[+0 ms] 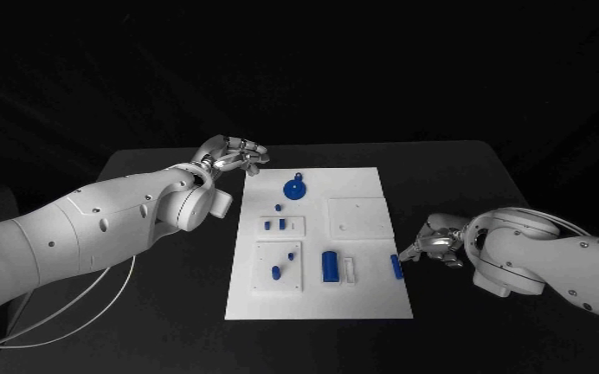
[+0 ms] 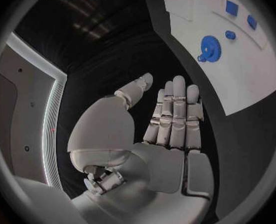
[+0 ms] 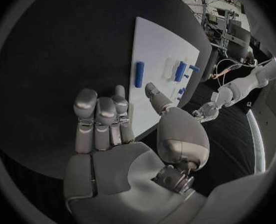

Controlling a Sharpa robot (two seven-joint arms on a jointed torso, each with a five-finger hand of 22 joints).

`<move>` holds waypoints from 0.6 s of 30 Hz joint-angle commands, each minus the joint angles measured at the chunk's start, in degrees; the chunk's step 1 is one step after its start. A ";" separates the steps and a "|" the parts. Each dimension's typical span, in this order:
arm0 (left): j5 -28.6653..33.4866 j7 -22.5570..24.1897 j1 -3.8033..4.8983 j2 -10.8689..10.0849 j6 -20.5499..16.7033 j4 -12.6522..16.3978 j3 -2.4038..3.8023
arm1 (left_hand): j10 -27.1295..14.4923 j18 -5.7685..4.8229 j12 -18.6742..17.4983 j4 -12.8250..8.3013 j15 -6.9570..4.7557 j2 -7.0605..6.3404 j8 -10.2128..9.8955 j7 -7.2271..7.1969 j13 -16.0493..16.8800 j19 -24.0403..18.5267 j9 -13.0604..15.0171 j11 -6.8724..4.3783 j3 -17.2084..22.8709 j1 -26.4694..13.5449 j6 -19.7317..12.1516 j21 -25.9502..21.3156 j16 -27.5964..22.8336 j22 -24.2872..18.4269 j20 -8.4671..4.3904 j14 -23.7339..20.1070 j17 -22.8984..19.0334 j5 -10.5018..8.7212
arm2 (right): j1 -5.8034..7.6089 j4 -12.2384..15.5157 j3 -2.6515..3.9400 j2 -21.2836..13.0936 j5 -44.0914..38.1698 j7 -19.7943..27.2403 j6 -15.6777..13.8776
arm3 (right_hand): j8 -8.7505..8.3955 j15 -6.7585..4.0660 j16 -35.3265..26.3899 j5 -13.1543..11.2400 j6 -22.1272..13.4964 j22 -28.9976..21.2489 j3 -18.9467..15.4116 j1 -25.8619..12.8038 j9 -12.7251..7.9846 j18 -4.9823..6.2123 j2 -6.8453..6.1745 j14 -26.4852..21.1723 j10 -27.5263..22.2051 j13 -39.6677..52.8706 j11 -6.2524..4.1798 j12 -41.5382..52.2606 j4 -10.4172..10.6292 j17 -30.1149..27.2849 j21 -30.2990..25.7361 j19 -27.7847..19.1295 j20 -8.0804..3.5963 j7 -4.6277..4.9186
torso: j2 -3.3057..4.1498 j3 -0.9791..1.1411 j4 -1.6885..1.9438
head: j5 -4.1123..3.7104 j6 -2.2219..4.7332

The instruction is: Assemble the parts on the task board

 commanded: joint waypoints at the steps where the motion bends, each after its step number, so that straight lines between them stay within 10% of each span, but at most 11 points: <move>1: 0.39 0.24 0.00 0.14 1.18 0.11 0.00 | -0.41 0.79 0.39 0.30 0.10 0.02 0.28 0.28 0.00 -0.18 -0.07 -0.01 -0.02 -0.58 0.07 -0.24 -0.37 0.09 -0.02 0.20 0.10 -0.31 | -0.62 0.25 -0.06 0.29 -0.71 -0.13 -0.09 | -0.44 0.27 -0.26 0.14 -0.92 0.29 -0.29 -0.80 -0.15 5.74 -1.01 0.05 -0.22 -0.12 0.30 -0.24 0.87 0.00 -0.44 -0.17 0.54 0.34 | 0.07 -0.11 0.10 | -0.26 -0.02; 18: 0.39 0.26 -0.01 -0.10 1.15 0.08 -0.03 | -0.47 0.78 0.39 0.39 0.12 0.00 0.30 0.29 -0.01 -0.19 -0.11 0.01 -0.07 -0.70 0.02 -0.29 -0.44 0.14 -0.02 0.17 0.18 -0.32 | -3.35 -0.74 -0.10 3.25 0.25 0.61 -0.94 | -0.77 0.47 -0.49 0.17 -1.40 0.46 -2.32 -2.68 -0.13 5.74 -0.18 -0.08 -0.58 -0.12 0.47 -0.31 0.89 0.18 -0.58 -0.61 0.51 0.52 | 0.13 -0.08 0.14 | -0.44 -0.23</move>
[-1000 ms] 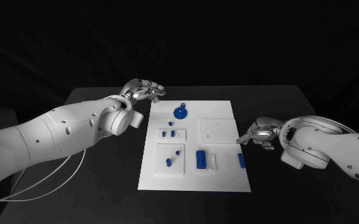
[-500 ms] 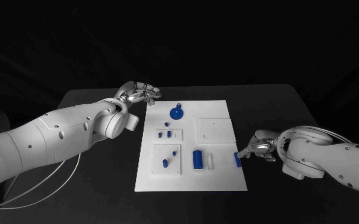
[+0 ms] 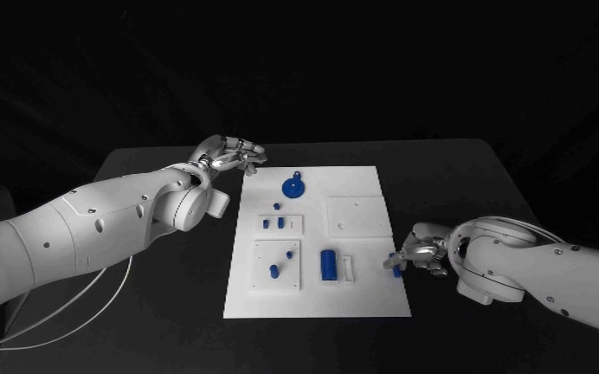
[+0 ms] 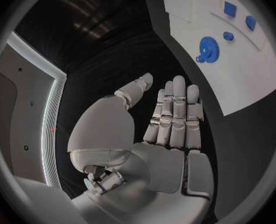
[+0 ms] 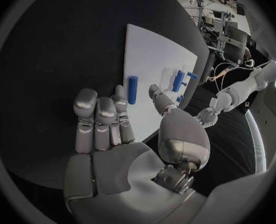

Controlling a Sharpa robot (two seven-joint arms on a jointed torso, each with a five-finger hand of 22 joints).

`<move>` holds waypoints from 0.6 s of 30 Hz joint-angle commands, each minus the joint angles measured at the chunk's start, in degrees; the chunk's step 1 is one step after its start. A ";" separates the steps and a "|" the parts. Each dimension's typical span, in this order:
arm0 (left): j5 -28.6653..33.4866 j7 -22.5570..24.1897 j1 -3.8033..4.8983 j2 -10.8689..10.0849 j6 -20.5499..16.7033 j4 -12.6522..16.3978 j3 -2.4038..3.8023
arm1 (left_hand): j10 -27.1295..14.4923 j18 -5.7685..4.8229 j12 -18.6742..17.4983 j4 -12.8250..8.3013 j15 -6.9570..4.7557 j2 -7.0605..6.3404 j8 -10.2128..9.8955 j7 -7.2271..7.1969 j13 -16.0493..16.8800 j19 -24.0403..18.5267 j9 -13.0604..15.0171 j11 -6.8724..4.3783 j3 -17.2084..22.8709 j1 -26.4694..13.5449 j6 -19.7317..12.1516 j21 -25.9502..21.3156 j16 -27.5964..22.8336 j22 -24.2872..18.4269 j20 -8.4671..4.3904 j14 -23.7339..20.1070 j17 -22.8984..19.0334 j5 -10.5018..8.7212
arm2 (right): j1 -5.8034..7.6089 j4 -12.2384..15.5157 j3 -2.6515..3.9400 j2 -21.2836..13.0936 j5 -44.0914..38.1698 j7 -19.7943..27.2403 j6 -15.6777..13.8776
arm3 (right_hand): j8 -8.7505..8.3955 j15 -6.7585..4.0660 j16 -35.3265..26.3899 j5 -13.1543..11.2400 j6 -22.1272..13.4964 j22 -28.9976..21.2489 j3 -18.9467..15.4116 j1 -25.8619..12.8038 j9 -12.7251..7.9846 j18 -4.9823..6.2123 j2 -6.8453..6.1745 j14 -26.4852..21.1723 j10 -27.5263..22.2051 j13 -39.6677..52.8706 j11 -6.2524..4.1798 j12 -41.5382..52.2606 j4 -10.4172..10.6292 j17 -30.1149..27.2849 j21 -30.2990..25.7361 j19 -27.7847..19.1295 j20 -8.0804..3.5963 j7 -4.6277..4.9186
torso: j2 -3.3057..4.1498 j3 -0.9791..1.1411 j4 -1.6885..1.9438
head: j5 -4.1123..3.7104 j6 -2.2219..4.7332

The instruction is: Assemble the parts on the task board

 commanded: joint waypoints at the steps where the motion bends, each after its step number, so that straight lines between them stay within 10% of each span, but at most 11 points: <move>1: 0.32 0.35 0.03 0.04 0.76 0.10 0.04 | -0.48 1.19 0.39 0.39 0.12 0.01 0.30 0.29 -0.01 -0.19 -0.06 0.02 -0.07 -0.70 0.02 -0.29 -0.22 0.10 -0.02 0.17 0.08 -0.32 | -0.63 -0.35 -0.25 0.62 0.12 0.49 -0.30 | -0.30 0.35 -0.08 0.17 -0.15 0.47 -0.17 -0.17 -0.40 5.72 0.70 -0.21 -0.16 -0.04 0.06 -0.24 -0.11 0.10 -0.29 -0.51 0.01 -0.09 | 0.01 0.04 -0.01 | 0.03 -0.02; 7: 0.32 0.33 0.03 -0.03 0.75 0.05 0.04 | -0.50 1.20 0.38 0.42 0.12 0.02 0.30 0.30 -0.02 -0.19 -0.08 0.03 -0.07 -0.72 0.00 -0.31 -0.24 0.11 -0.02 0.16 0.10 -0.32 | -0.85 -0.91 -0.25 0.93 -0.35 0.39 -1.20 | 0.18 0.11 -0.18 0.16 0.90 0.53 4.63 5.84 -0.16 5.71 6.32 -0.04 0.21 -0.12 -0.22 -0.12 -1.41 0.16 -0.21 -0.28 -0.09 -0.38 | 0.00 0.08 -0.06 | 0.09 -0.09; 18: 0.32 0.32 0.03 0.03 0.70 0.04 0.04 | -0.53 1.20 0.38 0.45 0.12 0.04 0.31 0.30 -0.02 -0.19 -0.10 0.03 -0.06 -0.73 -0.03 -0.33 -0.27 0.14 -0.02 0.17 0.15 -0.32 | -0.87 -1.32 -0.25 1.26 -1.43 0.19 -1.52 | 0.52 0.13 -0.38 0.14 2.29 0.87 16.31 12.85 0.04 5.71 6.17 0.26 0.68 -0.29 -0.32 0.03 -1.88 0.39 0.25 -0.02 0.92 -0.54 | -0.02 0.09 -0.06 | 0.07 -0.06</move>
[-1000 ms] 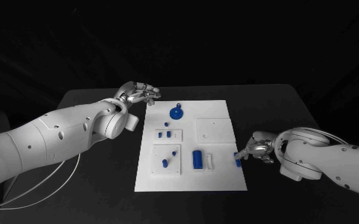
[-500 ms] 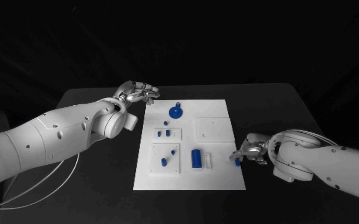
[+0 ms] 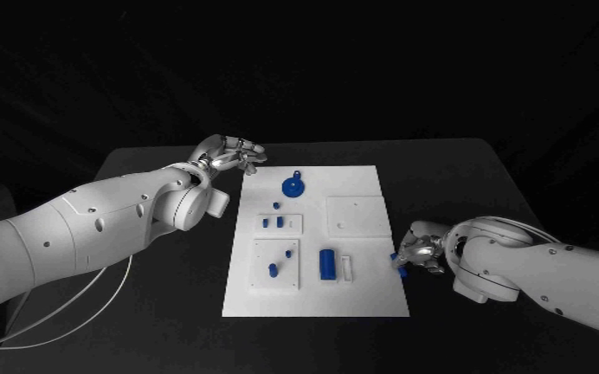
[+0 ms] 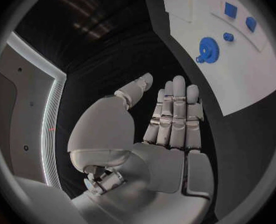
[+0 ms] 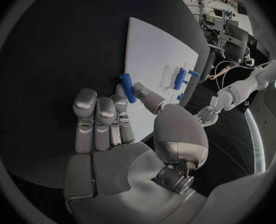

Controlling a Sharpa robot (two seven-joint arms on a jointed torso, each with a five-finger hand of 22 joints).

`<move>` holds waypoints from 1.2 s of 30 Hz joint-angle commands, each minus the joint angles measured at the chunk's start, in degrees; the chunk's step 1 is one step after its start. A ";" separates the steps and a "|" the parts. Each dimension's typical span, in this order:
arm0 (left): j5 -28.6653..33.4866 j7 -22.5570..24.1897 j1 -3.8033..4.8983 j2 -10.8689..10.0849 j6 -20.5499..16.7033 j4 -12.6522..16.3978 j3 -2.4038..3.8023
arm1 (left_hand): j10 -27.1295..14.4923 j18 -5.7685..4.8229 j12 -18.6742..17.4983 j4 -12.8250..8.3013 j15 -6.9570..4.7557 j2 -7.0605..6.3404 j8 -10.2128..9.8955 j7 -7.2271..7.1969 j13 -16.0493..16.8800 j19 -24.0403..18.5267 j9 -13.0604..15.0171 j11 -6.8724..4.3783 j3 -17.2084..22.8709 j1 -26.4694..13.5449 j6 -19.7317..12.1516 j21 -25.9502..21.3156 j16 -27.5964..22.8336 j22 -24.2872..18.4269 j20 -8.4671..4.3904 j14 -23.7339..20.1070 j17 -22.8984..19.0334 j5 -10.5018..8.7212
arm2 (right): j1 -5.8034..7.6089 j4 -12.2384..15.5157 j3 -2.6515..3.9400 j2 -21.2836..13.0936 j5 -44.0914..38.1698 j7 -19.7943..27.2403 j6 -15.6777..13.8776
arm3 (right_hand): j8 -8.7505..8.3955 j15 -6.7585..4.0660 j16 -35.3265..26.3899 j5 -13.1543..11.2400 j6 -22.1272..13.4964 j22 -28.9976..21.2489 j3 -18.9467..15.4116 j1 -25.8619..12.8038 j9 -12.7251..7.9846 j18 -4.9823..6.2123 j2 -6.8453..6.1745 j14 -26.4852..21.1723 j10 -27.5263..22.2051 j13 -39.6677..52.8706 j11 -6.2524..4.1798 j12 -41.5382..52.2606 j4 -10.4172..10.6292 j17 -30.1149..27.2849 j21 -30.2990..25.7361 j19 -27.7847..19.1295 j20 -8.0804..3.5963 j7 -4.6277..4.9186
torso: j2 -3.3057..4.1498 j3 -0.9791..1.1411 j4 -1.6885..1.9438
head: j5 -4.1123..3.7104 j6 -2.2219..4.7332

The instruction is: Assemble the parts on the task board

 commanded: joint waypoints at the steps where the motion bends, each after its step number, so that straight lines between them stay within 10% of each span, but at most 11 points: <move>1: 0.30 0.34 0.03 0.13 0.67 0.09 0.04 | -0.54 0.32 0.38 0.31 0.11 0.05 0.31 0.30 -0.02 -0.27 -0.05 0.04 0.08 -0.73 -0.03 -0.33 -0.27 0.09 -0.11 0.17 0.11 -0.32 | -0.47 -0.27 -0.32 0.21 -1.21 -0.22 0.07 | 0.48 -0.07 -0.40 0.38 0.86 0.88 1.59 2.26 -3.71 5.67 1.08 0.03 0.42 -0.07 -0.26 0.16 -0.71 0.07 0.28 -0.13 0.46 -0.17 | -0.02 0.02 -0.03 | -0.05 0.02; 13: 0.30 0.33 0.03 -0.03 0.59 0.10 0.04 | -0.55 0.33 0.39 0.35 0.11 0.09 0.33 0.30 -0.02 -0.27 -0.07 0.04 0.09 -0.73 -0.05 -0.35 -0.30 0.12 -0.11 0.17 0.16 -0.30 | -0.23 0.48 0.20 -2.08 0.39 -0.33 -1.21 | 0.95 -0.19 -0.40 0.37 1.80 0.95 2.40 2.01 -3.46 5.68 0.67 0.20 0.83 -0.16 -0.46 0.21 -0.72 0.11 0.60 0.07 0.99 -0.40 | -0.03 0.03 -0.03 | 0.00 0.10; 23: 0.30 0.33 0.03 0.22 0.60 -0.02 0.04 | -0.56 0.33 0.40 0.36 0.11 0.08 0.35 0.30 -0.02 -0.27 -0.09 0.04 0.09 -0.73 -0.06 -0.37 -0.33 0.14 -0.11 0.17 0.20 -0.30 | 3.48 5.10 1.54 -2.90 4.62 0.44 -1.32 | 1.15 -0.41 -0.42 0.37 2.42 0.88 1.52 0.18 -3.41 5.68 0.64 0.35 1.30 -0.28 -0.70 0.19 -0.09 0.12 0.78 0.34 1.18 -0.64 | -0.04 -0.01 -0.03 | -0.04 0.14; 36: 0.30 0.33 0.04 0.28 0.58 0.02 0.04 | -0.57 0.33 0.41 0.38 0.12 0.08 0.37 0.30 -0.02 -0.27 -0.11 0.04 0.09 -0.73 -0.06 -0.40 -0.36 0.17 -0.11 0.17 0.25 -0.30 | 3.01 4.32 -0.47 3.51 11.09 1.17 -3.23 | 1.07 -0.60 -0.07 0.37 3.12 0.95 -0.12 -3.84 -3.65 5.68 1.63 0.36 1.80 -0.35 -0.91 0.13 1.57 0.53 1.12 0.27 1.15 -0.86 | 0.02 -0.02 0.05 | 0.12 -0.08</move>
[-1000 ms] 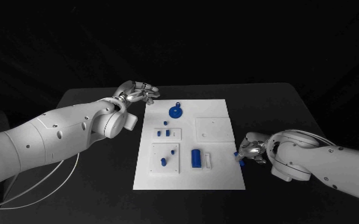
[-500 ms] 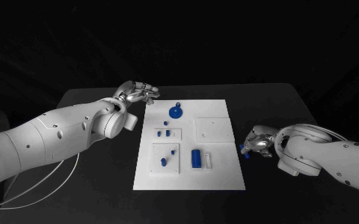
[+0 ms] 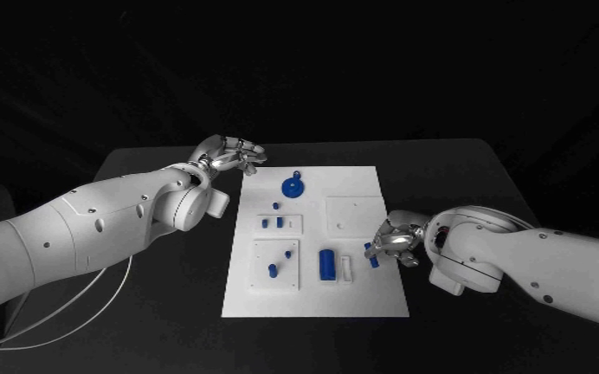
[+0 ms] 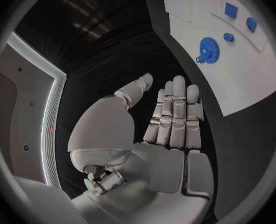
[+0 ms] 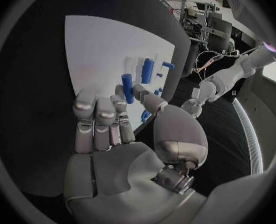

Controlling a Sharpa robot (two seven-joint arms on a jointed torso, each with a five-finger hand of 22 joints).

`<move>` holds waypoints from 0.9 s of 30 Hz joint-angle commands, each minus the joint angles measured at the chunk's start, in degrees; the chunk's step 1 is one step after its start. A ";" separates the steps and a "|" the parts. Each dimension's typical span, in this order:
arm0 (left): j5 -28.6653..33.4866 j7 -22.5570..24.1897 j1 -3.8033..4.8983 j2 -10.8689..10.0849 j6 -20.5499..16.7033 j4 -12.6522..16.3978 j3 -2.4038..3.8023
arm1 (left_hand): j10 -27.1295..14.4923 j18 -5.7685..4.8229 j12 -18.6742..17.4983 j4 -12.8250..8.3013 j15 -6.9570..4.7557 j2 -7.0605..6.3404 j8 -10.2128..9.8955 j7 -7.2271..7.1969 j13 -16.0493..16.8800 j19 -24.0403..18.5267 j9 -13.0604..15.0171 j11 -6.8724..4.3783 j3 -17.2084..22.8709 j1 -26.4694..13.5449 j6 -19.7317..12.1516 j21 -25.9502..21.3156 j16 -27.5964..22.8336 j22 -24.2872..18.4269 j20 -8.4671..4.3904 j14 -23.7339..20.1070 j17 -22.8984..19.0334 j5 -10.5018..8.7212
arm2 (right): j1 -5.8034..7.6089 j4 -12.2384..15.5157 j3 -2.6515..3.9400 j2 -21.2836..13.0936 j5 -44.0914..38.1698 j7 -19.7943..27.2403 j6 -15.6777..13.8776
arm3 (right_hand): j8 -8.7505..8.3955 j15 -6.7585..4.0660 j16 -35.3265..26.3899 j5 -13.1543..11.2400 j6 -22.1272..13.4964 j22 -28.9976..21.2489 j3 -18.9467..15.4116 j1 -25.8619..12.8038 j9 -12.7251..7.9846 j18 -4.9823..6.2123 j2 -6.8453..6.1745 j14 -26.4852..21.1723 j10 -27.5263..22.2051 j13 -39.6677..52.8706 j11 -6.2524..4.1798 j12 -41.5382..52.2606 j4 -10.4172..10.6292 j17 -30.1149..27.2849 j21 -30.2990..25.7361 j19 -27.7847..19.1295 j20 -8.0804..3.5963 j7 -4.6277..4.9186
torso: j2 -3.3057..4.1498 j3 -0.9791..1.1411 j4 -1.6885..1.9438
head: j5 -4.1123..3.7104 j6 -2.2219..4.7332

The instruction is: Assemble the parts on the task board

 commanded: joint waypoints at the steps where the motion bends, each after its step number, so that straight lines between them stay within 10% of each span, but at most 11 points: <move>1: 0.28 0.36 0.04 0.11 0.59 0.13 0.04 | -0.44 0.81 0.19 0.38 0.12 -0.15 0.38 0.30 -0.02 -0.27 -0.07 -0.09 0.09 -0.51 -0.06 -0.40 -0.36 0.09 -0.11 0.17 0.10 -0.30 | -0.71 -0.36 -0.21 1.40 3.43 0.59 -1.69 | -0.26 -0.49 0.21 0.12 0.50 0.96 -0.32 -1.32 -0.09 4.72 0.30 -0.14 0.47 -0.08 -0.02 0.16 0.18 0.11 0.36 -0.05 0.18 -0.08 | 0.01 -0.01 0.01 | 0.34 -0.13; 27: 0.28 0.30 0.04 0.13 0.68 0.14 0.04 | -0.45 0.81 0.21 0.44 0.13 -0.13 0.43 0.30 -0.02 -0.28 -0.11 -0.09 0.08 -0.53 -0.07 -0.46 -0.45 0.15 -0.10 0.15 0.21 -0.31 | -2.97 -3.07 -0.54 5.82 1.83 -0.55 -2.30 | -0.48 -0.60 0.34 0.12 0.58 0.93 -0.54 -3.59 -0.29 4.72 -0.03 -0.21 0.42 0.08 -0.07 0.16 0.52 0.35 0.53 -0.09 -0.08 -0.12 | 0.00 0.04 -0.07 | 0.90 -0.37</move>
